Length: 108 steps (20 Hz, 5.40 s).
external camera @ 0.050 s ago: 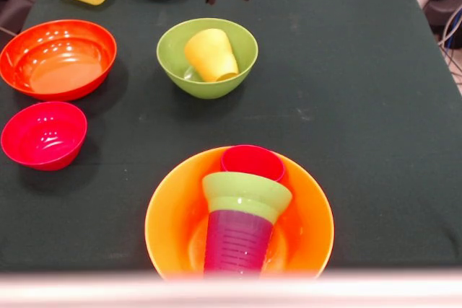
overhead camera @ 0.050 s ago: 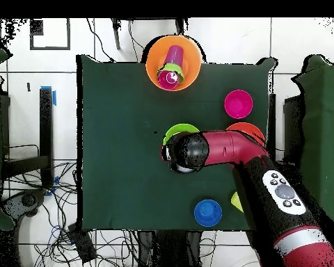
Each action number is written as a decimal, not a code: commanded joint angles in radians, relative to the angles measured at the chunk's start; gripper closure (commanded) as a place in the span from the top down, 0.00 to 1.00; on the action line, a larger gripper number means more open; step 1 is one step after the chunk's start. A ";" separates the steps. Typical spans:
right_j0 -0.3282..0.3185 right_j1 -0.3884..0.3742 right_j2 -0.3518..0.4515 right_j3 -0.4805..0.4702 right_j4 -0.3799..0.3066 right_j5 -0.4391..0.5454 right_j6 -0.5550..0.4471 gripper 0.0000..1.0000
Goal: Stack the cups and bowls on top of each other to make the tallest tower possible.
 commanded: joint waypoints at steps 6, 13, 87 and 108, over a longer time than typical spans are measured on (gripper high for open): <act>0.041 0.026 -0.054 -0.097 -0.193 0.074 -0.153 1.00; 0.001 0.013 -0.006 -0.093 -0.276 -0.024 -0.199 1.00; 0.127 0.135 -0.152 -0.274 -0.148 0.284 -0.214 0.00; -0.107 0.175 0.107 -0.352 -0.035 0.441 -0.476 0.00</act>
